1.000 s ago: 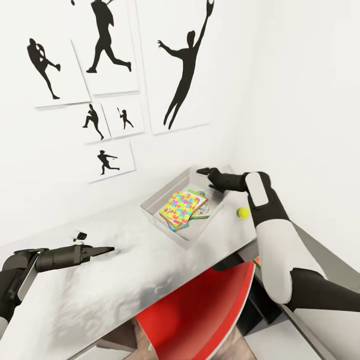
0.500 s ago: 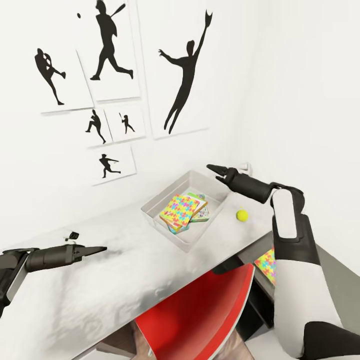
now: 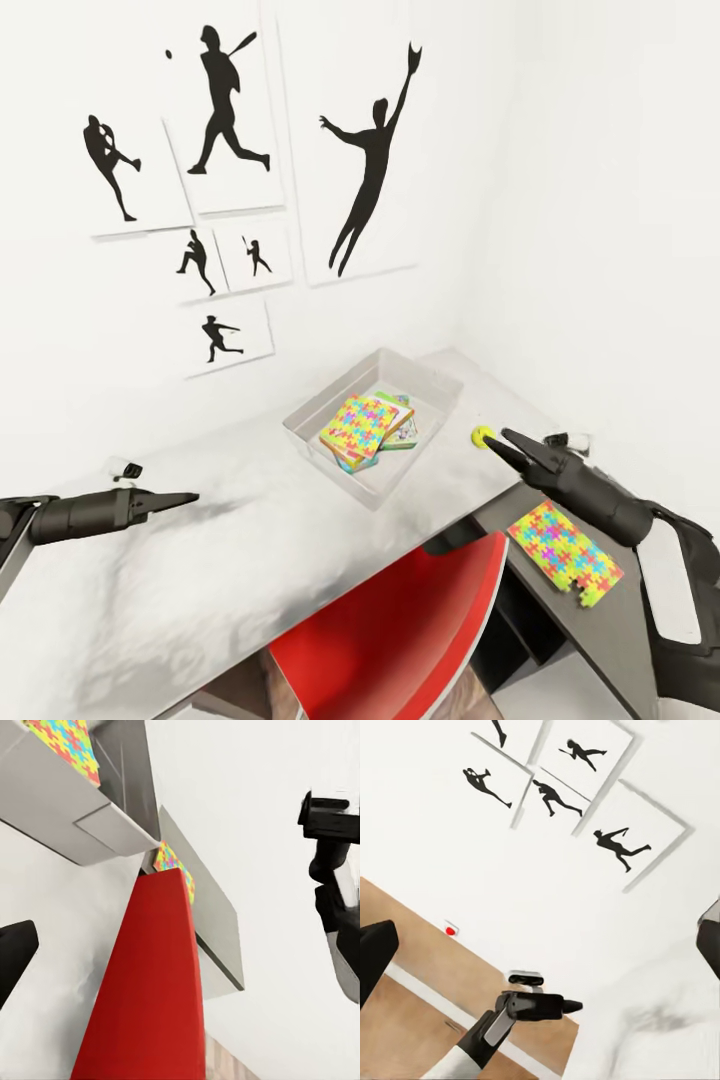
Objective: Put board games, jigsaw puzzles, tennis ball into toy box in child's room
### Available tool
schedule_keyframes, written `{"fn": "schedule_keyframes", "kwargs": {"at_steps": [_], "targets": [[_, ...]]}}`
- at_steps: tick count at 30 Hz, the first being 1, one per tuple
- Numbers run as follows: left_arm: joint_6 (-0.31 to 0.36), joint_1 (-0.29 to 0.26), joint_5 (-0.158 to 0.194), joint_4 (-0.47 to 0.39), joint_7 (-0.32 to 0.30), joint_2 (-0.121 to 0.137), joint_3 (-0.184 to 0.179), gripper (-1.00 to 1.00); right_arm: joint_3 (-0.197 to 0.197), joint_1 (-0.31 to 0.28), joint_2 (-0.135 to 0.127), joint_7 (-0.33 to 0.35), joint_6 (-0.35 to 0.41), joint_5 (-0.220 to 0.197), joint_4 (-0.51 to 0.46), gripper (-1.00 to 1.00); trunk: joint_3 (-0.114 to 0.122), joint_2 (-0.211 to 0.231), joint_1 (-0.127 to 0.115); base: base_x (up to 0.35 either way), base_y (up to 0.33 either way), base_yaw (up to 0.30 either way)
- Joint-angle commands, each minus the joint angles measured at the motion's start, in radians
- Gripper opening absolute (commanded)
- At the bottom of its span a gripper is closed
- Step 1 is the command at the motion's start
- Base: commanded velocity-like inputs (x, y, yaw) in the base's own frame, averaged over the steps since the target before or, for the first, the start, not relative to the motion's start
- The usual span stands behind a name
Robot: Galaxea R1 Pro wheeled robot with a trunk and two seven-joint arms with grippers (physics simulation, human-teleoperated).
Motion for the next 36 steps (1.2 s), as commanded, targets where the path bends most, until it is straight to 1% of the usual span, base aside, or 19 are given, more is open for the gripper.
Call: {"fn": "schedule_keyframes", "kwargs": {"at_steps": [1,4,5,6,7,8,10,14,20,23,25,28,29,31,36], "targets": [[0.010,0.000,0.000,0.000,-0.004,0.001,0.000,1.00,-0.008,0.020,-0.001,0.027,-0.006,0.002,0.000,1.00,0.000,-0.002,0.001,0.000,0.000,0.000],[0.011,0.015,0.002,0.000,-0.004,0.005,0.008,1.00,-0.030,0.136,-0.003,0.129,-0.112,0.002,-0.002,1.00,0.005,-0.002,0.001,0.000,0.000,0.000],[0.011,0.018,0.002,0.000,-0.004,0.006,0.012,1.00,-0.031,0.155,-0.003,0.146,-0.130,0.002,-0.002,1.00,0.007,-0.002,0.001,0.000,0.000,0.000],[0.012,0.025,0.002,0.000,-0.004,0.008,0.023,1.00,-0.033,0.191,-0.003,0.182,-0.163,0.003,-0.002,1.00,0.008,-0.002,0.001,0.000,0.000,0.000],[0.012,0.028,0.002,0.000,-0.004,0.010,0.029,1.00,-0.034,0.207,-0.003,0.200,-0.177,0.003,-0.002,1.00,0.010,-0.002,0.001,0.000,0.000,0.000],[0.012,0.034,0.001,-0.003,-0.004,0.012,0.040,1.00,-0.036,0.235,-0.003,0.232,-0.199,0.005,-0.002,1.00,0.012,-0.002,0.001,0.000,0.000,0.000],[0.012,0.044,0.001,-0.006,-0.004,0.014,0.051,1.00,-0.037,0.261,-0.003,0.269,-0.218,0.007,-0.002,1.00,0.015,-0.002,0.001,0.000,0.000,0.000],[0.012,0.056,0.001,-0.012,-0.004,0.016,0.062,1.00,-0.036,0.282,-0.002,0.301,-0.239,0.012,-0.002,1.00,0.022,-0.002,0.001,0.000,0.000,0.000],[0.010,0.060,0.000,-0.023,-0.004,0.015,0.068,1.00,-0.036,0.288,-0.002,0.315,-0.279,0.014,-0.001,1.00,0.032,-0.002,0.001,0.000,0.000,0.000],[0.011,0.060,0.000,-0.063,-0.004,0.013,0.067,1.00,-0.038,0.289,-0.003,0.316,-0.287,0.015,0.000,1.00,0.037,-0.002,0.001,0.000,0.000,0.000],[0.011,0.061,0.001,-0.087,-0.004,0.013,0.066,1.00,-0.040,0.289,-0.007,0.317,-0.288,0.015,0.000,1.00,0.040,-0.002,0.001,0.000,0.000,0.000],[0.013,0.062,0.001,-0.104,-0.004,0.013,0.065,1.00,-0.047,0.289,-0.021,0.319,-0.289,0.014,0.001,1.00,0.045,-0.002,0.001,0.000,0.000,0.000],[0.014,0.062,0.001,-0.108,-0.004,0.013,0.065,1.00,-0.054,0.289,-0.028,0.319,-0.290,0.013,0.001,1.00,0.047,-0.002,0.001,0.000,0.000,0.000],[0.016,0.063,0.001,-0.111,-0.004,0.013,0.065,1.00,-0.065,0.289,-0.036,0.320,-0.290,0.013,0.001,1.00,0.050,-0.002,0.001,0.000,0.000,0.000],[0.019,0.063,0.001,-0.114,-0.004,0.015,0.066,1.00,-0.077,0.289,-0.042,0.320,-0.292,0.014,0.003,1.00,0.058,-0.002,0.001,0.000,0.000,0.000]]}}
